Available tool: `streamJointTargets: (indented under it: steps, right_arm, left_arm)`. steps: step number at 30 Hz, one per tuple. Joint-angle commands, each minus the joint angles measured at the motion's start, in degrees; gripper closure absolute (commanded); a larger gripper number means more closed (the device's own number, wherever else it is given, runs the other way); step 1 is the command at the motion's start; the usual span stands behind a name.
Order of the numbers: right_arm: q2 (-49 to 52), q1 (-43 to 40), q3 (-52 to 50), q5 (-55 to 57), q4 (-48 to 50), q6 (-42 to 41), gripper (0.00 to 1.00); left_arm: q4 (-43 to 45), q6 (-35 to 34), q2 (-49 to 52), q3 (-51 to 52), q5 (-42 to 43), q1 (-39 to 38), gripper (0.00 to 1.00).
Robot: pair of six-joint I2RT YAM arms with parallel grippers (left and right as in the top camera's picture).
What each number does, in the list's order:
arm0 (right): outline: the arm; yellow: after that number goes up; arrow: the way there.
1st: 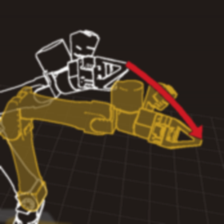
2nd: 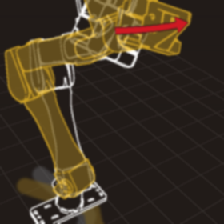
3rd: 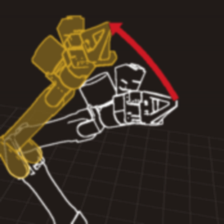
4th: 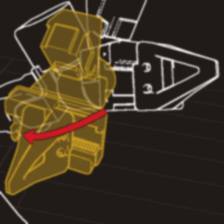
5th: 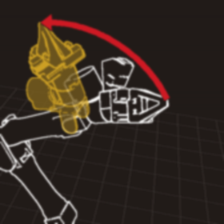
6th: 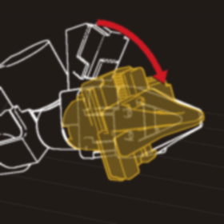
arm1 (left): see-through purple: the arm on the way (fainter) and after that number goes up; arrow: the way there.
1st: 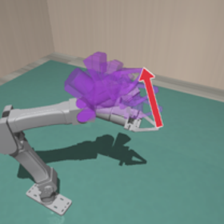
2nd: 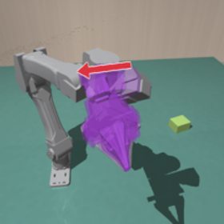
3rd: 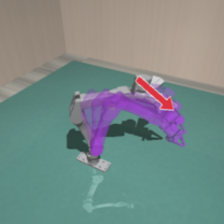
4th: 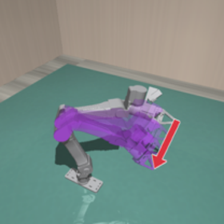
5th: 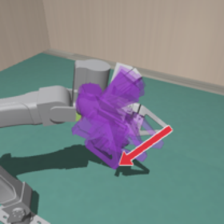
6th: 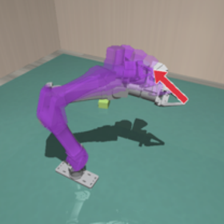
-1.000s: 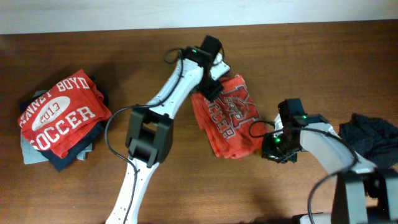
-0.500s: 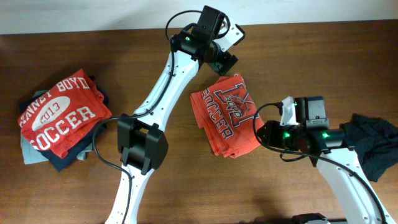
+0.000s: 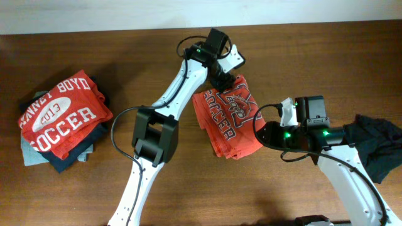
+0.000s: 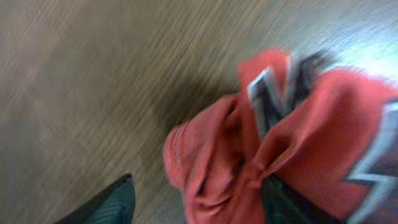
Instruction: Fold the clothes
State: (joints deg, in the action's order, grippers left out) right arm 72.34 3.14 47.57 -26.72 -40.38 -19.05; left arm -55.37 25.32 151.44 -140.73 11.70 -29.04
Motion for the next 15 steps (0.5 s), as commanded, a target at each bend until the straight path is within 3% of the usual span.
streamJointTargets:
  steps: [1,6,10,15]
  right_arm:
    - [0.2,0.2,0.7,-2.1,1.4,0.1,0.64]
    - [3.7,0.2,0.3,0.0,8.4,-0.2,0.64]
    - [11.4,1.9,0.3,-2.6,12.7,-1.0,0.65]
    - [20.6,4.4,0.3,-3.9,16.7,-1.0,0.65]
  left_arm:
    - [-1.1,-3.9,0.6,0.3,-10.6,0.3,0.4]
    - [-6.8,-5.6,0.6,0.3,-13.0,0.6,0.45]
    - [-15.2,-6.7,0.6,0.3,-13.0,0.6,0.49]
    - [-19.1,-8.0,0.6,0.3,-13.2,0.6,0.5]
